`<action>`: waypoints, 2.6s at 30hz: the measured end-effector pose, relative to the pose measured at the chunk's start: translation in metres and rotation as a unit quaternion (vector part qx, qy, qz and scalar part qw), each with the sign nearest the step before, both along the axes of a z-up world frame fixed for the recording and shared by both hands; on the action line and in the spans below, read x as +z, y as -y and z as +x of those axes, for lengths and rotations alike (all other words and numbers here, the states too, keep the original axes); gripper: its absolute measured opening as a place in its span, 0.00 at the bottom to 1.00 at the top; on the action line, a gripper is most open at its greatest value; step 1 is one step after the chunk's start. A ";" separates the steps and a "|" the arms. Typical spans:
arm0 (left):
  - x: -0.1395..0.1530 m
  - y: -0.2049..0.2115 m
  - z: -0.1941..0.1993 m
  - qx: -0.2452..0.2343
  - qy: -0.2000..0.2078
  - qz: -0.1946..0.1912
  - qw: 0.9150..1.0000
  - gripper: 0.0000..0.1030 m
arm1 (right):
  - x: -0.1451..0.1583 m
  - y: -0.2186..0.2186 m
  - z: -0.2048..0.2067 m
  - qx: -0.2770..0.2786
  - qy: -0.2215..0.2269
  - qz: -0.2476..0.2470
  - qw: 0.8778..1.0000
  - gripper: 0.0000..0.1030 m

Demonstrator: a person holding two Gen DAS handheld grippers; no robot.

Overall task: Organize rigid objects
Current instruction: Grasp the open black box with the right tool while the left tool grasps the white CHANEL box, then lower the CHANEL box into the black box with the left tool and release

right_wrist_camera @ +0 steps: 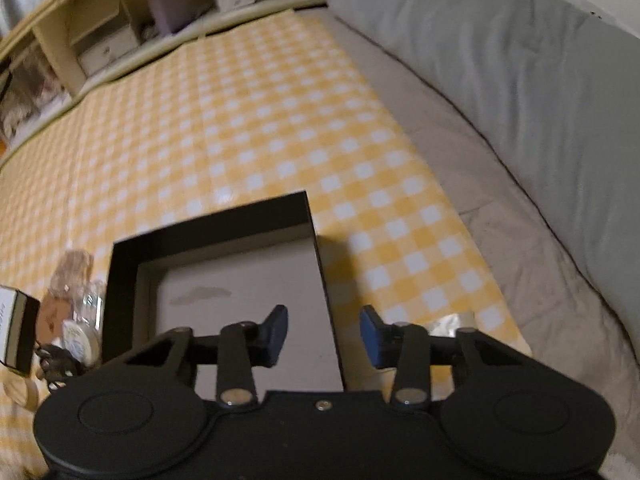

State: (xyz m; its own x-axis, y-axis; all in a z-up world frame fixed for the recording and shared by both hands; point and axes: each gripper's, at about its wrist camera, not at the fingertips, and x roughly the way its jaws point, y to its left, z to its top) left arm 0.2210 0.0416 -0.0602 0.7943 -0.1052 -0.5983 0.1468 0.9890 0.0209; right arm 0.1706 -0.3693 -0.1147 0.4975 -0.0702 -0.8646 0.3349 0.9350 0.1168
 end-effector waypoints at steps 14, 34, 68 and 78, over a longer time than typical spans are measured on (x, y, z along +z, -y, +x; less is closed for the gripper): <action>-0.062 -0.019 0.054 -0.086 -0.109 0.049 0.989 0.99 | -0.025 0.001 0.015 0.046 -0.044 -0.005 0.998 0.04; -0.086 -0.033 0.083 -0.078 -0.155 0.058 0.983 0.93 | -0.026 -0.003 0.016 0.065 -0.061 -0.007 0.996 0.03; -0.028 0.211 0.031 -0.163 -0.179 -0.227 0.943 0.92 | -0.022 0.006 0.005 0.080 -0.051 0.026 0.995 0.06; -0.075 0.282 0.034 -0.157 -0.233 -0.178 0.943 0.92 | -0.017 0.001 -0.005 0.109 -0.050 0.022 0.993 0.20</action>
State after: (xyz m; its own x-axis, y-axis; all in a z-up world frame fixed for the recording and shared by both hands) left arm 0.2547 -0.2406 -0.1356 0.3504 -0.5505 -0.7578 0.3441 0.8281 -0.4425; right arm 0.1652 -0.3706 -0.1321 0.4081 0.0681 -0.9104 0.1370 0.9814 0.1348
